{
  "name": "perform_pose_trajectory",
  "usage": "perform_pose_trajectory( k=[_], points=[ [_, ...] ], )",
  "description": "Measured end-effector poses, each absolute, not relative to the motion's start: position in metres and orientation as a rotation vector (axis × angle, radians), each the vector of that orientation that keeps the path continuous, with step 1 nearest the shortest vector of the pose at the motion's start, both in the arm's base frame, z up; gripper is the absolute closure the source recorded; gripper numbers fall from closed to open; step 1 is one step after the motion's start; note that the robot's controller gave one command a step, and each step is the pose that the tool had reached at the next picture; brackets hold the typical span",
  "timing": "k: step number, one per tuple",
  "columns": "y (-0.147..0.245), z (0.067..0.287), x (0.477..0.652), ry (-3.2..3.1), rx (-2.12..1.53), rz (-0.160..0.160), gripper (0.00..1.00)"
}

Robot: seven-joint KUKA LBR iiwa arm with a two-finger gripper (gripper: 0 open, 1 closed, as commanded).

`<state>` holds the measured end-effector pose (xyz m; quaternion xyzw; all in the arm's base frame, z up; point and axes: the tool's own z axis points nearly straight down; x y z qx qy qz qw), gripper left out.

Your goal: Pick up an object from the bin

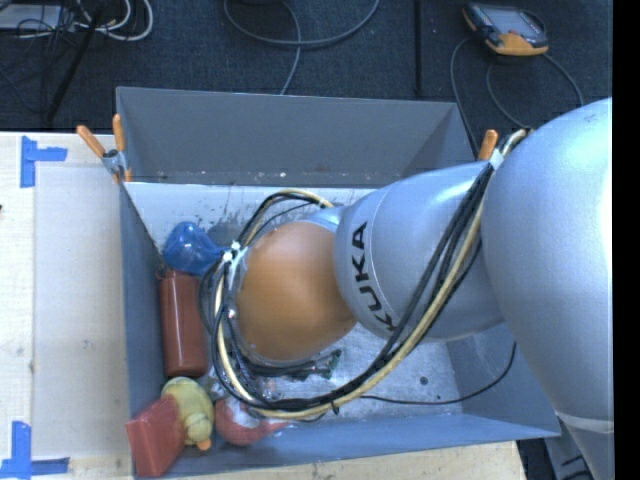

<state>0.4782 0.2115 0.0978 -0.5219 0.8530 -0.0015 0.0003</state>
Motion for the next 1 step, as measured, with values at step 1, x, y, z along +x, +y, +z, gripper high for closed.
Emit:
perform_pose_trajectory(
  k=[1],
  points=[
    [0.2116,0.1063,0.4769,2.684,-1.642,0.000,1.00]
  ],
)
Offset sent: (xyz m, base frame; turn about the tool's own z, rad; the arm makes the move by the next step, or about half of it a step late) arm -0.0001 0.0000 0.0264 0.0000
